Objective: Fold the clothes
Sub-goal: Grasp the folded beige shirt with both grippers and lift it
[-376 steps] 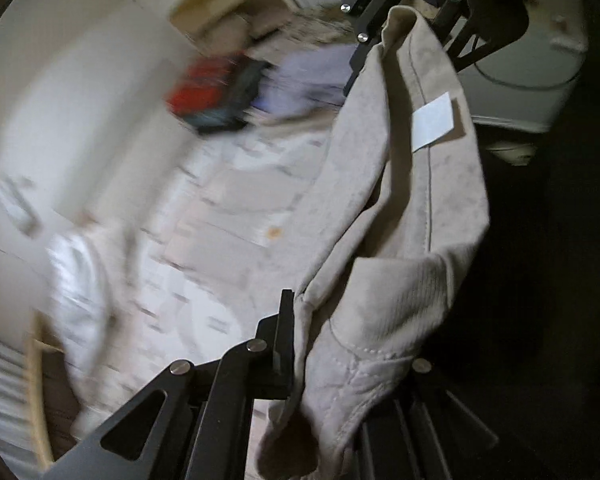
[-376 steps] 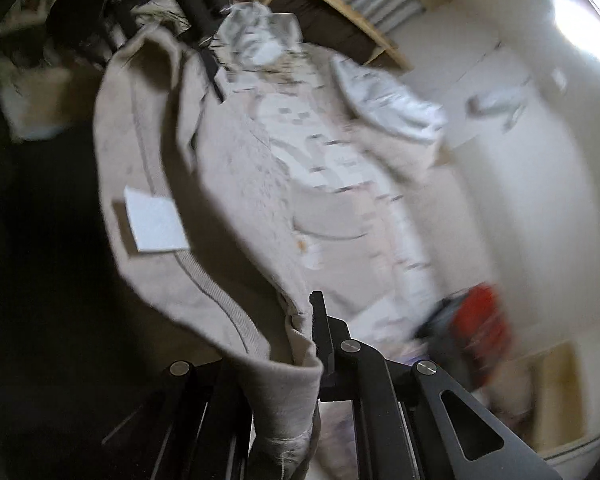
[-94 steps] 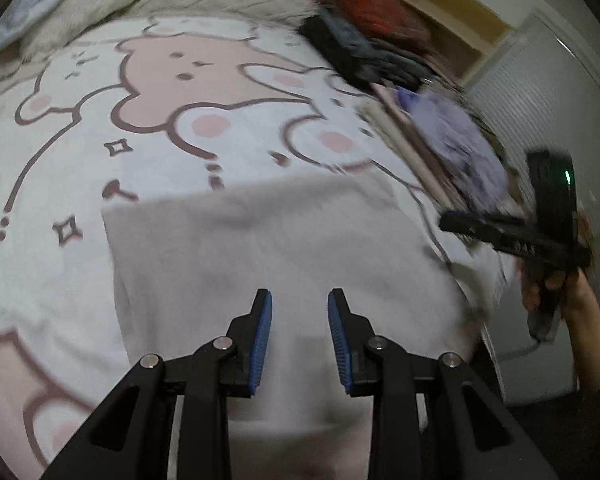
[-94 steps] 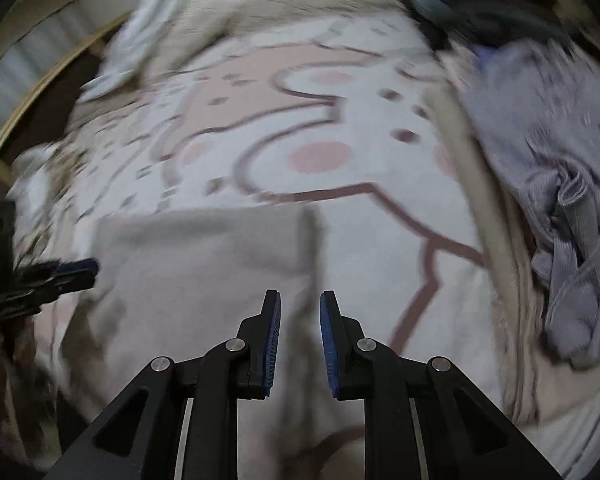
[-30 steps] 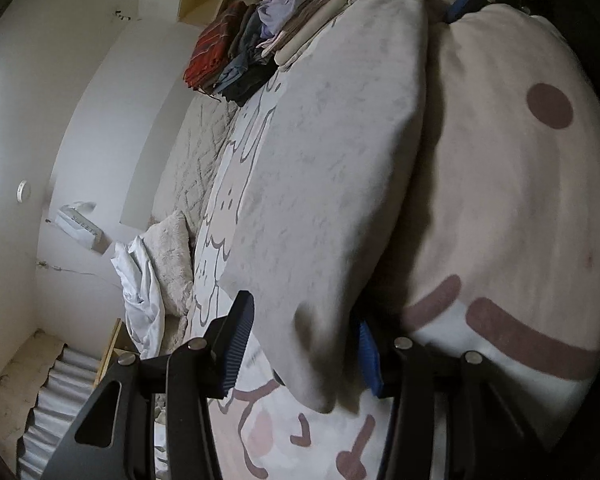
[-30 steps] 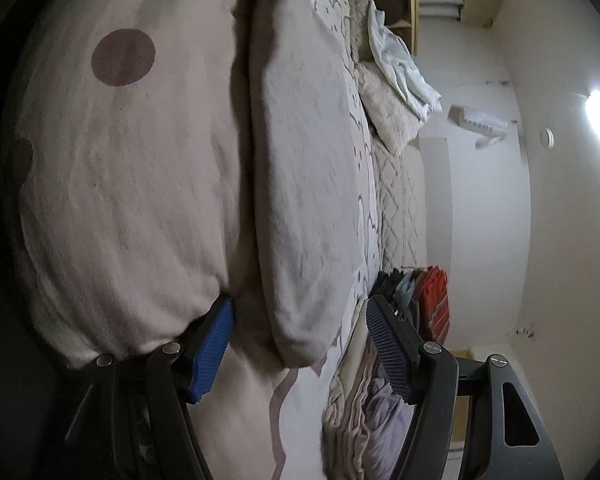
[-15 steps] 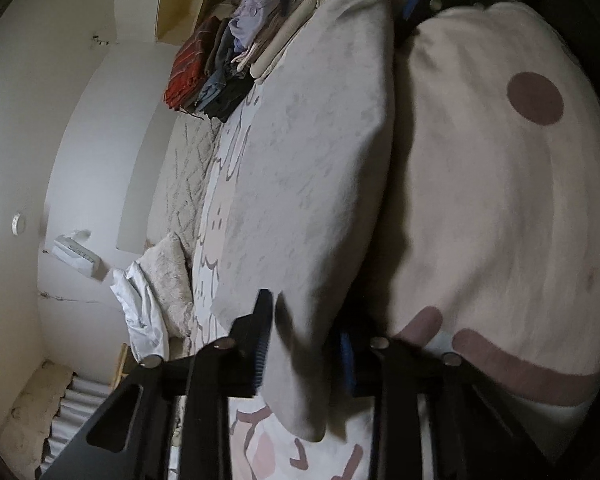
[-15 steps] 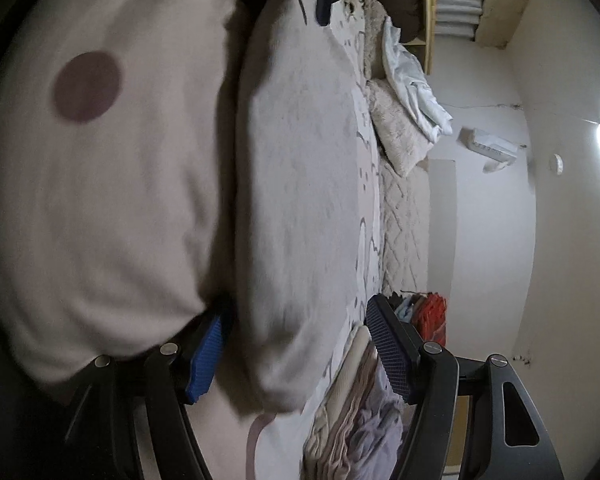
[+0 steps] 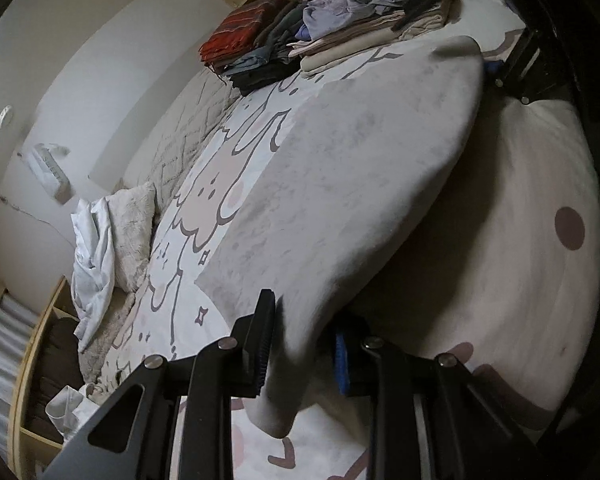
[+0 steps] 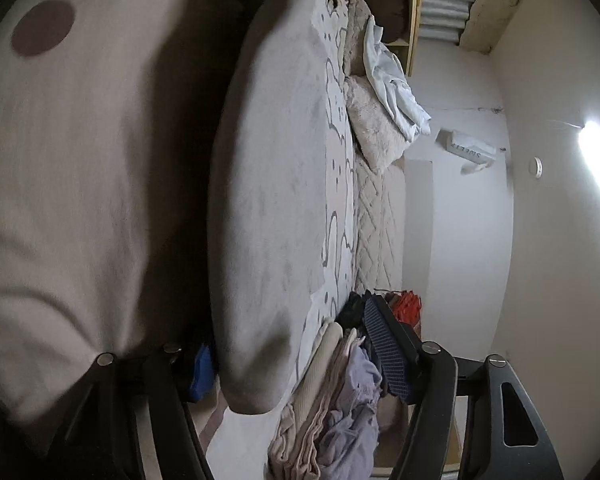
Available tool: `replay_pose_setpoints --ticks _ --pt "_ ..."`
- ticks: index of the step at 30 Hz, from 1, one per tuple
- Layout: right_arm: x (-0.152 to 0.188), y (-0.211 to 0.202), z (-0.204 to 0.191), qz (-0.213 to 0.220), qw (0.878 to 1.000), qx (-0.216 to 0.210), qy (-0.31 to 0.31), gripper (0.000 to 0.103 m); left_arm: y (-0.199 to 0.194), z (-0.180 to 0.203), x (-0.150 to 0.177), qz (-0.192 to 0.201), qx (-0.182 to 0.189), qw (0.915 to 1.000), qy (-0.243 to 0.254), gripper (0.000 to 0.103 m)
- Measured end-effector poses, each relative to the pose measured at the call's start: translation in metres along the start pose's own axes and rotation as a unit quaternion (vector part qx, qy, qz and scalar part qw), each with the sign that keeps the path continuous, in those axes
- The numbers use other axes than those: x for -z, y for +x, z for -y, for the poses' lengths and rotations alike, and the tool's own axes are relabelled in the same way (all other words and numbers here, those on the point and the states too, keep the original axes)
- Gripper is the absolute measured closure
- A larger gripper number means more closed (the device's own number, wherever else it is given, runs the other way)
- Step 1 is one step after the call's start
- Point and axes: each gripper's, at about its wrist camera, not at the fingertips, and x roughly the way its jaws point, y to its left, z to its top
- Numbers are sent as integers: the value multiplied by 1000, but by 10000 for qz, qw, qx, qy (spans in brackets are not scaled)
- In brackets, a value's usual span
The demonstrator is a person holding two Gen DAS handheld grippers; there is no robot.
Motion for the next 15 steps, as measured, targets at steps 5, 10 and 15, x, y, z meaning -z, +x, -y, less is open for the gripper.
replay_pose_setpoints --ticks 5,10,15 --pt "-9 12 -18 76 9998 115 -144 75 3 34 11 -46 -641 9923 1056 65" --pt "-6 14 -15 121 9996 96 225 76 -1 45 32 -76 -1201 9790 1644 56" --pt "-5 13 -15 144 9990 137 403 76 6 53 39 -227 -1609 9619 2199 56"
